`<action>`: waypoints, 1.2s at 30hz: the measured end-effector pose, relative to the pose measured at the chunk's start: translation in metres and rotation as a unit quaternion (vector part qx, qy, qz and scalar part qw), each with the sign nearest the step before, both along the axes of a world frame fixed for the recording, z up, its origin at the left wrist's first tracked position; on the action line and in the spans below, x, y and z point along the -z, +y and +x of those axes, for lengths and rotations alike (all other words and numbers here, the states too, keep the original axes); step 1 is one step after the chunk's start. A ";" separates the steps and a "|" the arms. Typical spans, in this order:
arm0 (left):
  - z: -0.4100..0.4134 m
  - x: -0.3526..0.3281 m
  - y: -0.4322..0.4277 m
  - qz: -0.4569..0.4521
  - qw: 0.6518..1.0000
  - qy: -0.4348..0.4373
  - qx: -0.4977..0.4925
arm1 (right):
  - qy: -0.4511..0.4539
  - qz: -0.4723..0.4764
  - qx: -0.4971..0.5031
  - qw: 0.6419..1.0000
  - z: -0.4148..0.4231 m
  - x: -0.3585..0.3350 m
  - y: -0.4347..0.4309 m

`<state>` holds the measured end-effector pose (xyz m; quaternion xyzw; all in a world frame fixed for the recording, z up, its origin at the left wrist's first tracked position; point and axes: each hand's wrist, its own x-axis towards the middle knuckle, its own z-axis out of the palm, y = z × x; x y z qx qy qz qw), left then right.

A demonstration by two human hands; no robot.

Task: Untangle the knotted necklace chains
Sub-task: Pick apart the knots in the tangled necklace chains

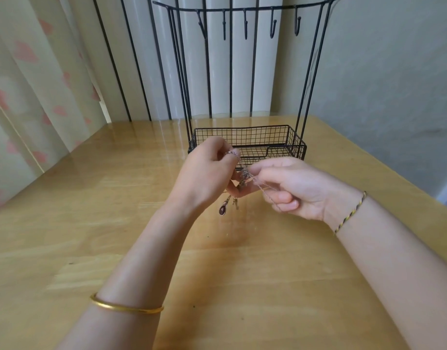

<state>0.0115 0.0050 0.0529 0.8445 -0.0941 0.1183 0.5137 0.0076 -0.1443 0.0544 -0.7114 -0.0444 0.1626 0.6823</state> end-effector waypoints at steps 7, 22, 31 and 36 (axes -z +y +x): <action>0.002 0.002 -0.003 0.008 1.000 0.000 -0.010 | -0.079 -0.044 -0.055 0.994 -0.004 0.003 0.003; 0.001 -0.002 0.005 -0.074 0.996 0.009 0.051 | -0.062 0.077 0.141 0.985 0.002 -0.002 0.009; -0.001 0.000 0.002 0.003 0.995 -0.007 0.098 | -0.097 0.042 0.118 0.987 0.000 -0.007 0.003; -0.004 -0.002 -0.002 -0.064 0.993 -0.006 0.098 | -0.136 -0.010 0.103 0.985 -0.001 -0.008 0.003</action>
